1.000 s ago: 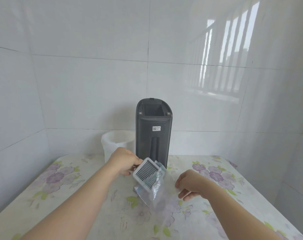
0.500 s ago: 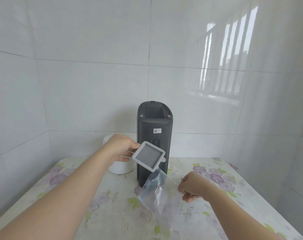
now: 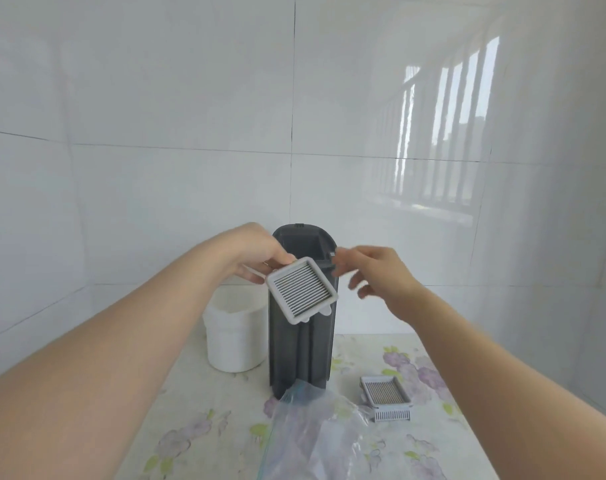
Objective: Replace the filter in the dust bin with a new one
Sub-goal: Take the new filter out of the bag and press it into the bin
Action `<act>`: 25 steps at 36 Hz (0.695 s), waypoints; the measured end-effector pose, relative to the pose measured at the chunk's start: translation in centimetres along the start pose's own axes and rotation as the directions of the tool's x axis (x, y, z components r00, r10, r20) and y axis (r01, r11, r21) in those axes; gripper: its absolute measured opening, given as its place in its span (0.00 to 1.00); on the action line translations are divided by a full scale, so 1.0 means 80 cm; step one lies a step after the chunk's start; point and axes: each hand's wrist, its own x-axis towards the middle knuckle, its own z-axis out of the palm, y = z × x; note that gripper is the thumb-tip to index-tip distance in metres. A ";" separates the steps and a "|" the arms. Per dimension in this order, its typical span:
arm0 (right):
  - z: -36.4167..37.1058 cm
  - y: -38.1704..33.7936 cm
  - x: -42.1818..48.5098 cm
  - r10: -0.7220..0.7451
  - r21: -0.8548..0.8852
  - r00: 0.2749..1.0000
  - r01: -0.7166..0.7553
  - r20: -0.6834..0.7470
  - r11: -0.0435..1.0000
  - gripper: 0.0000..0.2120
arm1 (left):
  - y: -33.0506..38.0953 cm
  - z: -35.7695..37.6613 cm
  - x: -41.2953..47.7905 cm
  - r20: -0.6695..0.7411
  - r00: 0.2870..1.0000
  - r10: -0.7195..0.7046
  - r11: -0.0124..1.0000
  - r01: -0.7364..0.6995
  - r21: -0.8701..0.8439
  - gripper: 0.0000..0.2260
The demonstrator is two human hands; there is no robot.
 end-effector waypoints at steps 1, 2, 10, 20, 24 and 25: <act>0.000 -0.010 0.004 0.004 0.001 0.999 -0.004 0.049 1.000 0.16 | 0.005 0.000 0.002 0.006 1.000 0.011 1.000 -0.011 0.014 0.06; 0.000 -0.017 0.007 0.010 -0.008 0.994 -0.009 0.106 1.000 0.17 | 0.010 0.000 0.003 0.011 1.000 0.019 0.999 -0.020 0.027 0.05; 0.007 -0.036 0.024 0.030 -0.033 0.978 -0.024 0.208 0.999 0.11 | 0.033 0.001 0.015 0.025 0.998 0.058 0.997 -0.059 0.058 0.09; 0.002 -0.046 0.052 0.027 0.023 0.998 -0.028 0.050 0.999 0.12 | 0.040 -0.004 0.029 -0.062 0.994 0.089 0.993 -0.093 -0.072 0.11; 0.001 -0.053 0.067 0.045 0.167 0.993 -0.026 -0.110 0.986 0.14 | 0.035 -0.013 0.036 -0.027 0.999 0.045 0.990 -0.048 -0.130 0.21; 0.002 -0.055 0.070 0.053 0.210 0.989 -0.024 -0.135 0.977 0.13 | 0.034 -0.015 0.037 -0.002 1.000 0.026 0.990 -0.026 -0.140 0.23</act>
